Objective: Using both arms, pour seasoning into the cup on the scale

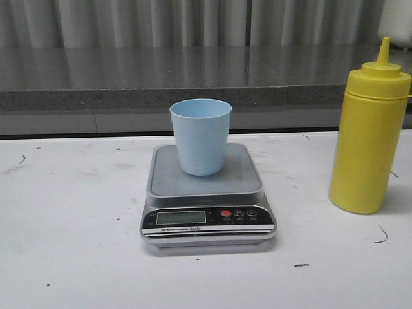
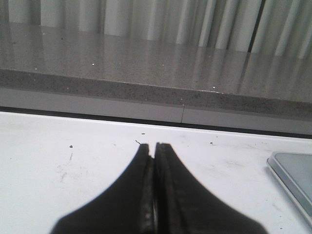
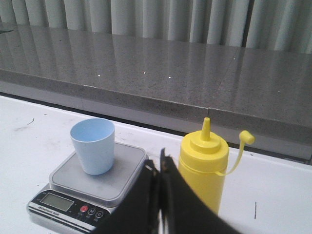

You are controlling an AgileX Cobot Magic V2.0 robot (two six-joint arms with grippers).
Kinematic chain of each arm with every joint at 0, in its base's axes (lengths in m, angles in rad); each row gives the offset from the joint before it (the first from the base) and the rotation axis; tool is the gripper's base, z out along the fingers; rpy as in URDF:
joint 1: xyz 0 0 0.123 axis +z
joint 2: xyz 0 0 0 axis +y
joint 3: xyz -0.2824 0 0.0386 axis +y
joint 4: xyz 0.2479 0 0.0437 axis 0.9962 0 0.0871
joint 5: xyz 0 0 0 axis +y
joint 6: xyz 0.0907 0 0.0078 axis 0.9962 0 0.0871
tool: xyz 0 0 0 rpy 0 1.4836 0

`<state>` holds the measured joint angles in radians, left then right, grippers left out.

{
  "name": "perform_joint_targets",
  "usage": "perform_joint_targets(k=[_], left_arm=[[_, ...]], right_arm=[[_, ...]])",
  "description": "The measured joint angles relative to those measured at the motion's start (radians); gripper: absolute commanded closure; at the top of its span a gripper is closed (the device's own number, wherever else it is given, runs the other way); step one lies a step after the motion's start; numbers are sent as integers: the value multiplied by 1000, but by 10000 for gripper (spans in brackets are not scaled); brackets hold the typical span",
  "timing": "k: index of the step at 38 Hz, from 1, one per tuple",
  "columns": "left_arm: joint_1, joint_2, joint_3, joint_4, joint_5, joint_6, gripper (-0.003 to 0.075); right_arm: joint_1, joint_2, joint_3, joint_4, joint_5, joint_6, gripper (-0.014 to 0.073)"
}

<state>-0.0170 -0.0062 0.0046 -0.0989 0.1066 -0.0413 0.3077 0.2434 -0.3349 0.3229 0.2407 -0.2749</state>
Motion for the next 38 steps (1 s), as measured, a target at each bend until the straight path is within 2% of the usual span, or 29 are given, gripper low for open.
perform_joint_targets(k=[11, 17, 22, 26, 33, 38], left_arm=[[0, 0, 0, 0, 0, 0, 740], [0, 0, 0, 0, 0, 0, 740], [0, 0, 0, -1, 2, 0, 740], [0, 0, 0, -1, 2, 0, 740], [0, 0, 0, -1, 2, 0, 740], [0, 0, 0, -1, 2, 0, 740]], right_arm=[[0, 0, 0, -7, 0, 0, 704], [-14, -5, 40, -100, -12, 40, 704], [-93, -41, 99, -215, -36, 163, 704], [-181, -95, 157, -261, -53, 205, 704], [-310, -201, 272, -277, -59, 218, 704], [-343, -250, 341, -281, -67, 238, 704]])
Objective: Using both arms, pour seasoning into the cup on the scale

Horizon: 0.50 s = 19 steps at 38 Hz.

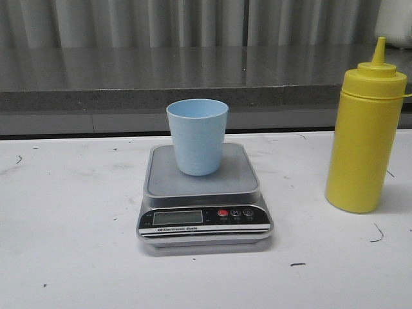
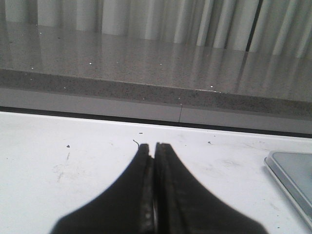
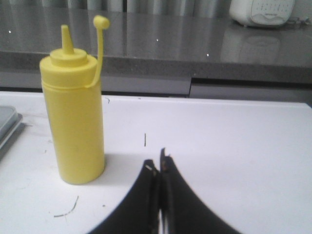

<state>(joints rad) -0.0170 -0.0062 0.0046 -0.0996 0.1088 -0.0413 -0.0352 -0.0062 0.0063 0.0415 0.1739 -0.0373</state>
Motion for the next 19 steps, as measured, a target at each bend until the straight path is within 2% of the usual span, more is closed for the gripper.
perform_joint_targets(k=[19], left_arm=[[0, 0, 0, 0, 0, 0, 740]], right_arm=[[-2, -3, 21, 0, 28, 1, 704]])
